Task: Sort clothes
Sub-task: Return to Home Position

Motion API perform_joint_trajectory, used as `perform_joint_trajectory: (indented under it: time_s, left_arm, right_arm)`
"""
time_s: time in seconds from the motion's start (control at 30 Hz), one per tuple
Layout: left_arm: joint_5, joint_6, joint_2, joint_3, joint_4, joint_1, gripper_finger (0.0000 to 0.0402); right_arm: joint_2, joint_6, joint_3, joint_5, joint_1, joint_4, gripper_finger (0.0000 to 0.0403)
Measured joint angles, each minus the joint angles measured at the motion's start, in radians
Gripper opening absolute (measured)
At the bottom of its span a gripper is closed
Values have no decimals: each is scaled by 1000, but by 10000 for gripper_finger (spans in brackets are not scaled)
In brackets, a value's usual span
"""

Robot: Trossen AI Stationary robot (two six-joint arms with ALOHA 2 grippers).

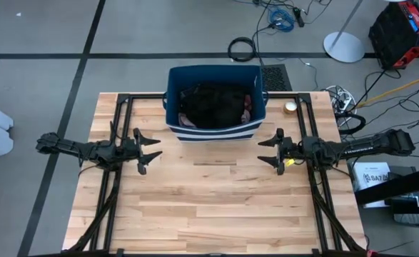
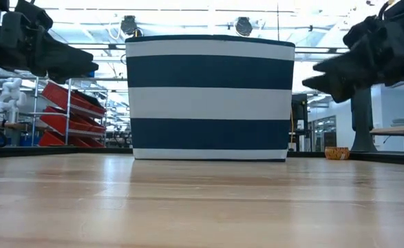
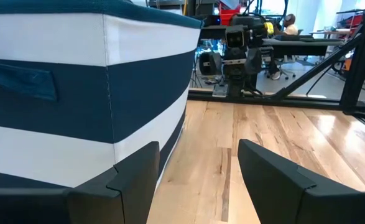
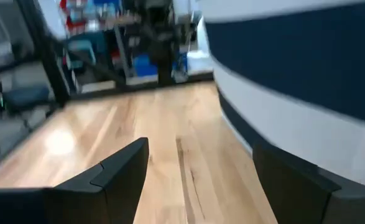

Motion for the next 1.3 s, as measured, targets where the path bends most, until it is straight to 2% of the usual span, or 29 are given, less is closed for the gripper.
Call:
perform_joint_trajectory:
  time_s: [0.53, 0.73, 1.0, 1.2, 1.3]
  left_arm:
    - [0, 0, 0, 0, 0, 0, 228]
    - [0, 0, 0, 0, 0, 0, 228]
    - [0, 0, 0, 0, 0, 0, 228]
    - [0, 0, 0, 0, 0, 0, 228]
    - [0, 0, 0, 0, 0, 0, 228]
  right_arm:
    - [-55, -190, 0, -8, 42, -305, 277]
    - [-233, -226, 0, 3, 42, -323, 277]
    - [-481, -167, 0, 4, 42, -363, 277]
    - [-558, -132, 0, 7, 41, -416, 277]
    - [-563, -93, 0, 51, 41, -454, 277]
